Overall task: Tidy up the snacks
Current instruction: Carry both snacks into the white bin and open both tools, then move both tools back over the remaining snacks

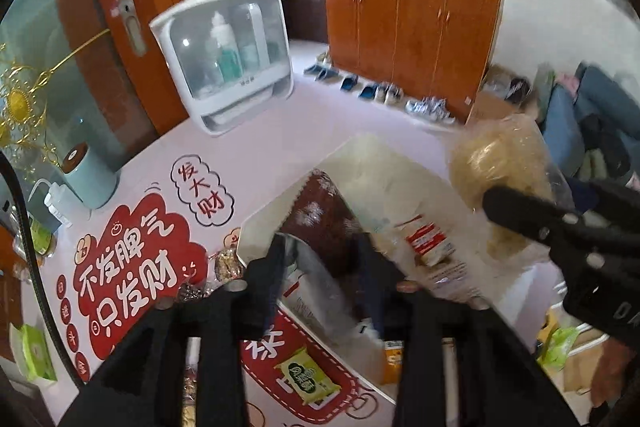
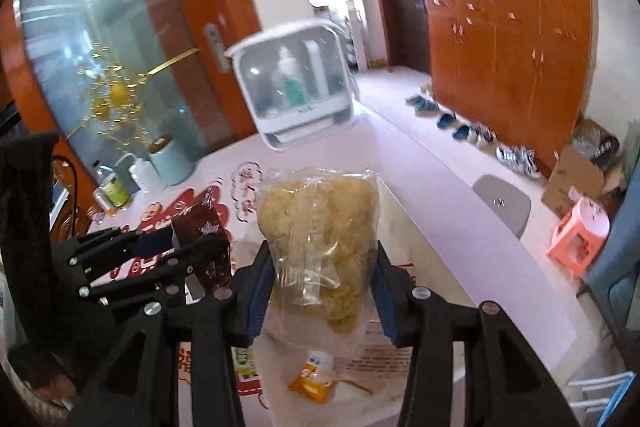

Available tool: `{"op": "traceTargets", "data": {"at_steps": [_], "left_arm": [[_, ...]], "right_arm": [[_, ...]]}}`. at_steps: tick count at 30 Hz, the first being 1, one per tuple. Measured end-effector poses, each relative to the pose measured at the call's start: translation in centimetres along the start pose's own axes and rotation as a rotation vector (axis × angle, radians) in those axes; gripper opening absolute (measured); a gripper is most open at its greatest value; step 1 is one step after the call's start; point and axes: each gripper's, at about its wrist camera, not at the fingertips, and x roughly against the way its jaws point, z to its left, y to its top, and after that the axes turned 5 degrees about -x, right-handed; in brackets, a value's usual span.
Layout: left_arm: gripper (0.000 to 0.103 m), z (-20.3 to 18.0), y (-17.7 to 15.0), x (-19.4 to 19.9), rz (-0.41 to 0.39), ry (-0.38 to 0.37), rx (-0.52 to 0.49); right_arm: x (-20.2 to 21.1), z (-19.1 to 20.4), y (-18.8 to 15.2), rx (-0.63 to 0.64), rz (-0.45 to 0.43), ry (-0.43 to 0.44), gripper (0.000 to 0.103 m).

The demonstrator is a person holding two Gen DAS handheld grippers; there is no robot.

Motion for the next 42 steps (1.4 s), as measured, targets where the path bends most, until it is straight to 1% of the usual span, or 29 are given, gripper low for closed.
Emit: {"op": "traceTargets", "data": {"at_steps": [1, 2, 3, 5, 8, 12, 17, 22, 28, 34, 37, 42], "left_arm": [[0.072, -0.2, 0.0, -0.9, 0.022, 0.012, -0.01], [0.081, -0.4, -0.2, -1.8, 0.045, 0.037, -0.017], [0.09, -0.4, -0.3, -2.3, 0.051, 0.056, -0.016], [0.091, -0.2, -0.7, -3.1, 0.063, 0.074, -0.006], [0.091, 0.9, -1.4, -4.1, 0.104, 0.071, 0.035], [0.091, 2.6, -2.5, -4.4, 0.129, 0.066, 0.099], [0.091, 4.3, -3.5, -4.0, 0.132, 0.077, 0.154], [0.091, 5.1, -4.4, -3.1, 0.123, 0.081, 0.175], [0.091, 5.2, -5.4, -1.4, 0.105, 0.093, 0.163], [0.091, 6.3, -6.8, 1.2, 0.083, 0.133, 0.159], [0.091, 7.5, -8.0, 2.9, 0.076, 0.16, 0.174], [0.091, 11.0, -10.7, 6.2, 0.068, 0.235, 0.216]], "right_arm": [[-1.0, -0.7, 0.2, -0.017, 0.024, -0.021, 0.059], [-1.6, -1.0, 0.3, -0.027, 0.038, -0.039, 0.064], [-2.2, -1.4, 0.3, -0.038, 0.05, -0.051, 0.073], [-3.3, -2.0, 0.4, -0.068, 0.068, -0.049, 0.075], [-4.3, -2.6, 0.3, -0.091, 0.095, -0.031, 0.076], [-5.6, -2.6, 0.0, -0.094, 0.121, -0.023, 0.076], [-6.5, -1.7, -0.2, -0.092, 0.14, -0.004, 0.076], [-6.5, -0.2, -0.5, -0.068, 0.141, 0.009, 0.076], [-6.3, 1.8, -0.8, -0.029, 0.15, 0.029, 0.076], [-5.6, 3.9, -1.1, -0.003, 0.143, 0.056, 0.076], [-5.1, 5.2, -1.4, 0.012, 0.142, 0.072, 0.076], [-4.0, 7.5, -2.1, 0.044, 0.14, 0.104, 0.076]]}}
